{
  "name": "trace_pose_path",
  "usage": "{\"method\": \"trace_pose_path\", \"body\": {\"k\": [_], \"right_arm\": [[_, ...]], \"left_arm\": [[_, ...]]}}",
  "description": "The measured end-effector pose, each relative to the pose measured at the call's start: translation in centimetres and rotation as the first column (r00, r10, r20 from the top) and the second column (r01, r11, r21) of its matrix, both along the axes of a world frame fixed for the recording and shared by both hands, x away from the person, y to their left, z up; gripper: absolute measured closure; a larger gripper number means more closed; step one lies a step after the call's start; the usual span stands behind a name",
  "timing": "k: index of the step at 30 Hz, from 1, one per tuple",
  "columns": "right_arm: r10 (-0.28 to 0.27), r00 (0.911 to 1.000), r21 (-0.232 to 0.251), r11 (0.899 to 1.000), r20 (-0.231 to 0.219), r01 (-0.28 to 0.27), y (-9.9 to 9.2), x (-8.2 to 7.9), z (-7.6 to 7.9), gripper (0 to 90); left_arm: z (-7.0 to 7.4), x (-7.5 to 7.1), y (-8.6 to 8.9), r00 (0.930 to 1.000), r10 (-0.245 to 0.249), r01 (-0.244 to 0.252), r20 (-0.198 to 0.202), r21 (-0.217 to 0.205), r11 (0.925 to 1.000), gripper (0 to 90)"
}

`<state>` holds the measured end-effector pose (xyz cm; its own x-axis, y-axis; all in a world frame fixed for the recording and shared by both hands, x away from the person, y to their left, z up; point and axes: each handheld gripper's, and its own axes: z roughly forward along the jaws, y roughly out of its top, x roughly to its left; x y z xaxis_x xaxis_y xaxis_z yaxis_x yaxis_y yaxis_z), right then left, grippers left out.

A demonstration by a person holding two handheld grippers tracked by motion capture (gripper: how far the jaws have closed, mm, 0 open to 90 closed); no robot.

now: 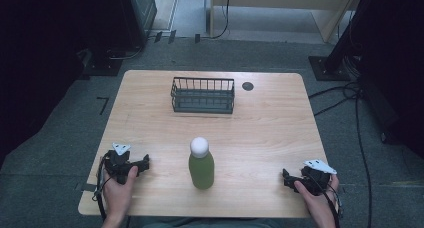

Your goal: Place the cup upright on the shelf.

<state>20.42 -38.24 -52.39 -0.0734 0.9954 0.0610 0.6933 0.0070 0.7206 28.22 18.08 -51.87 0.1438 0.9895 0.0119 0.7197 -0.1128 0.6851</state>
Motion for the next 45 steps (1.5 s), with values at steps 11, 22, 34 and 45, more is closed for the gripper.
{"method": "trace_pose_path", "body": {"k": [11,22,34,45], "right_arm": [[0.101,0.9928,0.026,0.994,0.064,-0.103,3.7,-0.3,2.4,0.0],[0.210,0.9700,0.049,0.975,0.123,-0.217,8.7,0.0,4.9,0.0],[0.302,0.9410,0.059,0.948,0.152,-0.314,12.3,-0.2,6.2,0.0],[0.362,0.9171,0.074,0.923,0.167,-0.378,14.6,-0.6,6.7,0.0]], "left_arm": [[0.0,0.0,0.0,1.0000,0.000,0.000,0.000,0.001,1.0000,0.0],[0.0,0.0,0.0,1.0000,0.000,0.000,0.001,0.001,1.0000,0.0],[0.0,0.0,0.0,1.0000,0.000,0.000,0.001,0.000,1.0000,0.0],[0.0,0.0,0.0,1.0000,0.000,0.000,0.001,0.001,1.0000,0.0]]}}
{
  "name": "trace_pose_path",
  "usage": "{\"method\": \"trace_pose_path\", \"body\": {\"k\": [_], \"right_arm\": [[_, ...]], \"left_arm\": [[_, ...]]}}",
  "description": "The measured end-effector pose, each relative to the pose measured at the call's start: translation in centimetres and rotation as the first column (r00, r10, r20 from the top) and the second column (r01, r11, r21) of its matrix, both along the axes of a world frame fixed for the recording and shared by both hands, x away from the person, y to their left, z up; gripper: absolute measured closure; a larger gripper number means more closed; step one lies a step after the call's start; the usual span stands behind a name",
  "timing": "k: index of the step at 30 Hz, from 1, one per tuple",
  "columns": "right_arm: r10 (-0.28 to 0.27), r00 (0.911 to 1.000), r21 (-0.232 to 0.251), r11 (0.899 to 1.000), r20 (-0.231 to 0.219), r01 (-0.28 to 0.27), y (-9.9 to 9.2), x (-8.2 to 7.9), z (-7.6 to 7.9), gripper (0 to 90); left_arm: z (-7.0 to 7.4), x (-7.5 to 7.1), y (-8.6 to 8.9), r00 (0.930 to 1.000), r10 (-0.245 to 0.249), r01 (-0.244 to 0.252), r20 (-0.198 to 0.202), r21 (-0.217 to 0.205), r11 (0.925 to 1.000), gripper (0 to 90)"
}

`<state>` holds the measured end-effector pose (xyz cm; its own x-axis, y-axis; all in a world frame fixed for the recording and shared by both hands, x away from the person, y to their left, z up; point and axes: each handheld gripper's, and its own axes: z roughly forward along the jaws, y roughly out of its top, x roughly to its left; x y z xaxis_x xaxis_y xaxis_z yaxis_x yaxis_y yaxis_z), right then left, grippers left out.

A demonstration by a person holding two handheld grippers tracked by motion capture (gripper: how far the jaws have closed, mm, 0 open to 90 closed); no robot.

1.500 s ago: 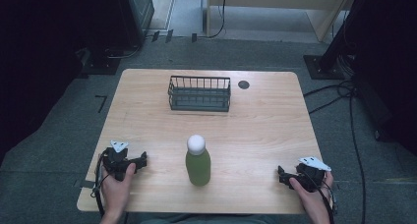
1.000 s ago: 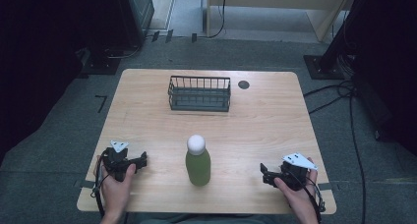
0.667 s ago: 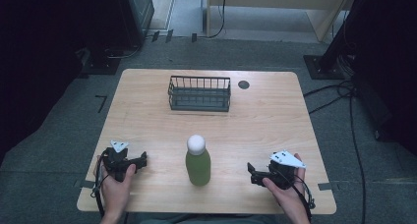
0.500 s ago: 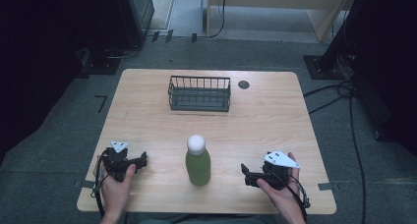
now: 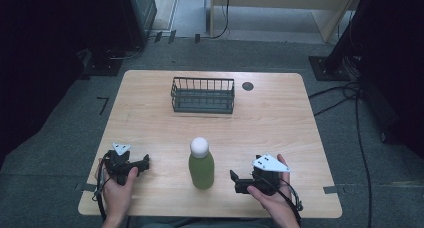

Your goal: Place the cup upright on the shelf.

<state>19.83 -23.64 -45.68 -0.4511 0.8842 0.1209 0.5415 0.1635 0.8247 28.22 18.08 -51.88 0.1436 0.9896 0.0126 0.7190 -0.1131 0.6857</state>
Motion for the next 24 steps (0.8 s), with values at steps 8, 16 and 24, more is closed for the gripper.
{"method": "trace_pose_path", "body": {"k": [8,16,24], "right_arm": [[0.044,0.9990,0.019,0.999,0.004,-0.044,1.5,-0.3,0.3,0.0],[0.099,0.9950,0.034,0.994,0.010,-0.099,2.9,-0.9,0.5,0.0],[0.150,0.9886,0.051,0.987,0.008,-0.150,4.3,-1.1,0.5,0.0]], "left_arm": [[0.0,0.0,0.0,1.0000,0.000,0.000,0.000,0.000,1.0000,0.0],[0.0,0.0,0.0,1.0000,0.000,0.000,0.000,0.000,1.0000,0.0],[0.0,0.0,0.0,1.0000,0.001,-0.001,0.001,-0.001,1.0000,0.0]]}}
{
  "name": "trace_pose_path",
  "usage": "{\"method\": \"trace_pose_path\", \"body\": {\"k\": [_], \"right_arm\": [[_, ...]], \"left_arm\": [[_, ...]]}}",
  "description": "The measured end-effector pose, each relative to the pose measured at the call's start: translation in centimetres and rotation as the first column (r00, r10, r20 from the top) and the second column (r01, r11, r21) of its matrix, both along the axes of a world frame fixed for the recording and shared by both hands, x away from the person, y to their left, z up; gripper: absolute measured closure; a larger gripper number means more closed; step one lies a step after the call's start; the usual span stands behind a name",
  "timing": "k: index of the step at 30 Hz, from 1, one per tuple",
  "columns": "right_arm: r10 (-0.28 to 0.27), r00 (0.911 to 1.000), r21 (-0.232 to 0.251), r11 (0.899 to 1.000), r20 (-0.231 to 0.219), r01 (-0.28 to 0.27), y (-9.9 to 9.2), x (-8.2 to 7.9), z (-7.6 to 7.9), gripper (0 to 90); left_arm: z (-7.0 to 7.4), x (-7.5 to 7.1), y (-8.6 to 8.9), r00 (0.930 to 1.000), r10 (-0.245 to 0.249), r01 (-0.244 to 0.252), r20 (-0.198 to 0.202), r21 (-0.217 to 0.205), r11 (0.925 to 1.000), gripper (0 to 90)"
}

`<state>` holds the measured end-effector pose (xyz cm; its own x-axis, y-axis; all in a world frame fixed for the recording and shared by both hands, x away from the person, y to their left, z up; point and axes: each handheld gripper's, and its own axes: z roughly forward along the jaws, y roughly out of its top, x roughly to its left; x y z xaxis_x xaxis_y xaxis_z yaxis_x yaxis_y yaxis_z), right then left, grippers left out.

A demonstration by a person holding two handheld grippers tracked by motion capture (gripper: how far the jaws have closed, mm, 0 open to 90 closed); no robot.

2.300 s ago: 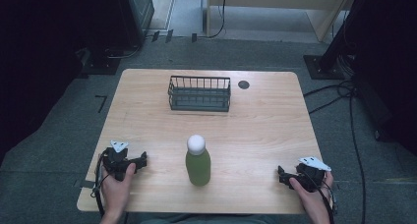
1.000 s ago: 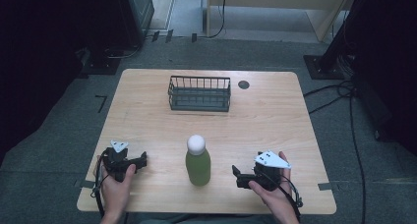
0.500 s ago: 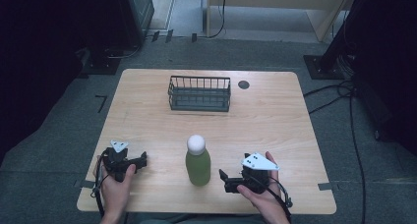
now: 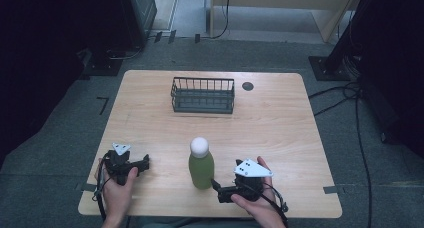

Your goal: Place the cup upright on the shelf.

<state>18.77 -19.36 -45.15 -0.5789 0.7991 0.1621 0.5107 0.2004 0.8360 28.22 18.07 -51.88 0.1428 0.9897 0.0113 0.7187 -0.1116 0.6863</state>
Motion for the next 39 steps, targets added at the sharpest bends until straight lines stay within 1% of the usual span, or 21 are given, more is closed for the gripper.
{"method": "trace_pose_path", "body": {"k": [2,4,5,9,13,17,19,23,30,31,35,39], "right_arm": [[0.021,0.9998,0.002,1.000,0.000,-0.021,0.7,0.0,-0.1,0.0],[0.023,0.9997,0.003,1.000,0.001,-0.023,0.9,-0.1,-0.1,0.0],[0.031,0.9995,0.006,1.000,0.000,-0.031,1.4,-0.1,-0.1,0.0],[0.041,0.9992,0.011,0.999,0.005,-0.041,2.1,-0.1,0.0,0.0],[0.035,0.9992,0.015,0.999,0.018,-0.035,2.9,0.1,0.0,0.0],[0.024,0.9994,0.020,0.999,0.026,-0.025,3.3,0.2,-0.1,0.0],[0.020,0.9995,0.035,0.999,0.023,-0.020,3.6,0.4,-0.2,0.0],[0.011,0.9994,0.046,0.999,0.033,-0.012,4.1,0.6,-0.3,0.1],[0.002,0.9991,0.052,0.999,0.043,-0.005,4.8,0.9,-0.4,3.3],[0.001,0.9987,0.056,0.998,0.052,-0.004,5.1,1.0,-0.4,4.9],[-0.002,0.9981,0.061,0.998,0.062,-0.002,5.4,1.1,-0.5,6.6],[-0.007,0.9962,0.065,0.998,0.086,0.001,5.7,1.1,-0.5,9.5]], "left_arm": [[0.0,0.0,0.0,1.0000,0.000,0.000,0.000,0.000,1.0000,0.0],[0.0,0.0,0.0,1.0000,0.000,0.000,0.000,0.000,1.0000,0.0],[0.0,0.0,0.0,1.0000,0.000,0.000,0.000,0.000,1.0000,0.0],[0.0,0.0,0.0,1.0000,0.000,0.000,0.000,0.000,1.0000,0.0],[0.0,0.0,0.0,1.0000,0.000,0.000,0.000,0.000,1.0000,0.0],[0.0,0.0,0.0,1.0000,0.000,0.000,0.000,0.000,1.0000,0.0],[0.0,0.0,0.0,1.0000,0.000,0.000,0.000,0.000,1.0000,0.0],[0.0,0.0,0.0,1.0000,-0.001,0.001,0.000,0.000,1.0000,0.0],[0.0,0.0,0.0,1.0000,-0.005,0.005,0.000,0.000,1.0000,0.0],[0.0,0.0,0.0,1.0000,-0.005,0.005,0.000,0.000,1.0000,0.0],[0.0,0.0,0.0,1.0000,-0.007,0.007,0.000,0.000,1.0000,0.0],[0.0,0.0,0.0,1.0000,-0.009,0.009,0.001,0.000,1.0000,0.0]]}}
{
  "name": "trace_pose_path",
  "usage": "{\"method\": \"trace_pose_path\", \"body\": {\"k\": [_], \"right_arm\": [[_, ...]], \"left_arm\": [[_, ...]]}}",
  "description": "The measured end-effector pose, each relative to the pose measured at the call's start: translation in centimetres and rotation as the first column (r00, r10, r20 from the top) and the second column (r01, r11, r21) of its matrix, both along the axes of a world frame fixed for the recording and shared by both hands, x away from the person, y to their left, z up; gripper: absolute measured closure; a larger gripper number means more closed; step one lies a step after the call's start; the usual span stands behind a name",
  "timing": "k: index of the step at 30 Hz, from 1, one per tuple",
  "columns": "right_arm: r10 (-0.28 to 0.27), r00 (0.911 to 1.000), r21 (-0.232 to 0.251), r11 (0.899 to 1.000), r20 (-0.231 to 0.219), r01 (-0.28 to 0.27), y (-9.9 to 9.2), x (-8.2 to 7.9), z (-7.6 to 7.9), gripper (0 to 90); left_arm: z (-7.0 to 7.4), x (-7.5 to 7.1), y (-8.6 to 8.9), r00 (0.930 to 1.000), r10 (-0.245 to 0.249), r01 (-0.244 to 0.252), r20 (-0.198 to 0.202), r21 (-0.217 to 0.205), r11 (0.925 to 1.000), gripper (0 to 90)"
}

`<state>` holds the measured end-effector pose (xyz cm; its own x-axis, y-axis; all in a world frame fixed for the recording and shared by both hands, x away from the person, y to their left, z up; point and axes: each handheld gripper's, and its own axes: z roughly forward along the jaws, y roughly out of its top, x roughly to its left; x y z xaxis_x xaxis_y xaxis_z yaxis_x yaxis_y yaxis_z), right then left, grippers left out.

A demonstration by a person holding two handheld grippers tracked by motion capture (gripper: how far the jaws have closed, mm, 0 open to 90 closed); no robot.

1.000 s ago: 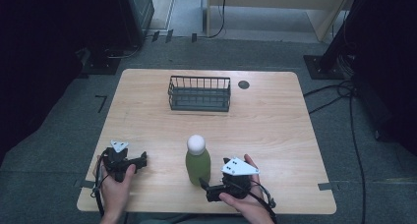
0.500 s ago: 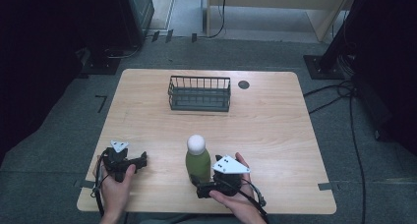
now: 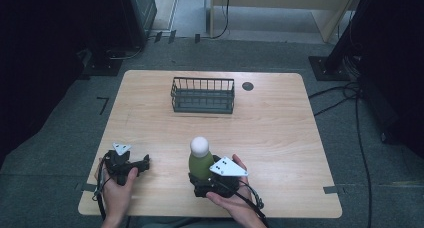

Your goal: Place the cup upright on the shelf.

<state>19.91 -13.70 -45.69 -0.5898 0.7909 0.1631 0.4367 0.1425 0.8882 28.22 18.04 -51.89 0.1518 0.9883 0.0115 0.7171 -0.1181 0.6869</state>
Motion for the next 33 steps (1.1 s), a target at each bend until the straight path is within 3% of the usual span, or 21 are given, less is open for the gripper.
{"method": "trace_pose_path", "body": {"k": [8,13,25,33], "right_arm": [[-0.008,0.9996,-0.005,1.000,0.028,0.008,0.6,0.1,0.0,14.6],[-0.021,0.9963,-0.033,0.999,0.084,0.024,1.0,-0.2,0.0,19.6],[-0.033,0.9956,-0.049,0.998,0.088,0.037,0.6,0.2,0.2,20.0],[-0.039,0.9943,-0.048,0.998,0.099,0.044,0.0,0.7,1.2,20.0]], "left_arm": [[0.0,0.0,0.0,1.0000,-0.002,0.002,0.000,0.001,1.0000,0.0],[0.0,0.0,0.0,1.0000,-0.003,0.003,-0.001,0.000,1.0000,0.0],[0.0,0.0,0.0,1.0000,-0.005,0.005,-0.001,0.000,1.0000,0.0],[0.0,0.0,0.0,1.0000,-0.005,0.005,-0.001,-0.001,1.0000,0.0]]}}
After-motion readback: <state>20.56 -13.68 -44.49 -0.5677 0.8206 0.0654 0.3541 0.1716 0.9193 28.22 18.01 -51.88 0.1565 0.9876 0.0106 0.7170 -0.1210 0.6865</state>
